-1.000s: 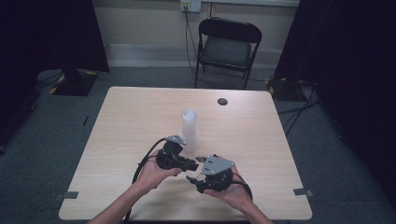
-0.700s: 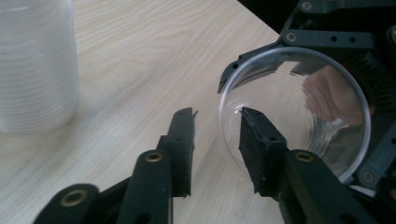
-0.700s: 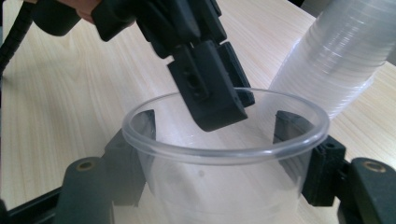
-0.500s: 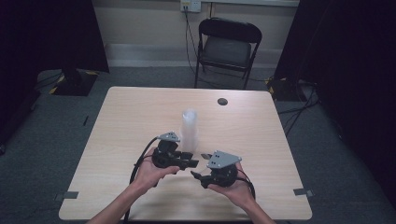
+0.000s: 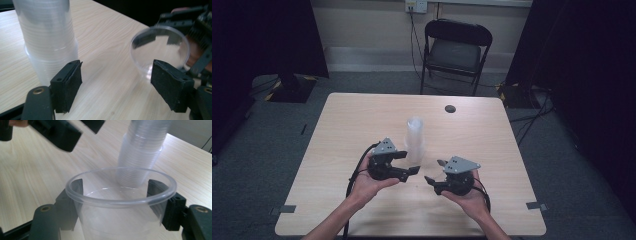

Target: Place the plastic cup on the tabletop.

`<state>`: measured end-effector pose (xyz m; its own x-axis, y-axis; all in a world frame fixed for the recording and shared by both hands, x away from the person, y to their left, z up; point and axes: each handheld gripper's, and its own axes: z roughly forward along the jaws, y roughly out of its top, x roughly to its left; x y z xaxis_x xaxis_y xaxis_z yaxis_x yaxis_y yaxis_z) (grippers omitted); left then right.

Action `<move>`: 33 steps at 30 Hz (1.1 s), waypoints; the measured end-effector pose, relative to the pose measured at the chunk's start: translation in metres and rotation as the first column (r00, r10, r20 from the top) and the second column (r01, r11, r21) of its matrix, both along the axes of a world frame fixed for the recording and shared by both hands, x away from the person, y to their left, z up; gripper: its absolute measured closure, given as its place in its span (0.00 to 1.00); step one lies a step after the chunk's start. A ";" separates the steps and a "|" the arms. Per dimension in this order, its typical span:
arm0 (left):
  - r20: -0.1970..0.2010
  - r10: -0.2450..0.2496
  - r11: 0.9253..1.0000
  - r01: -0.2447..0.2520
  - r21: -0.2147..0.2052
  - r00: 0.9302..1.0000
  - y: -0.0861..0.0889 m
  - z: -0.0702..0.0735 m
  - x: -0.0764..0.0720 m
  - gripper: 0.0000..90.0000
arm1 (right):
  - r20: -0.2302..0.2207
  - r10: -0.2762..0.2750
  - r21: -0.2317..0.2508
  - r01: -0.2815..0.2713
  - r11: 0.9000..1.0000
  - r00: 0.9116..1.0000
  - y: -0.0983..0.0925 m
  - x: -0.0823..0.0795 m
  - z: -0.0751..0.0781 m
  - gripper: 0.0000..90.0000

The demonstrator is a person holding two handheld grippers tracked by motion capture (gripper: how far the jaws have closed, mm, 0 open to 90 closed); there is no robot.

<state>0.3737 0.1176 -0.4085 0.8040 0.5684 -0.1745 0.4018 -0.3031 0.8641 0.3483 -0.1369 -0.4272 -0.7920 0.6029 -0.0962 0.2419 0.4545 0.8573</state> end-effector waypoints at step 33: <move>0.028 0.116 0.991 -0.118 0.066 0.993 0.050 -0.024 -0.020 0.17 | -0.047 -0.179 0.149 0.184 0.972 0.983 -0.028 0.047 0.016 0.33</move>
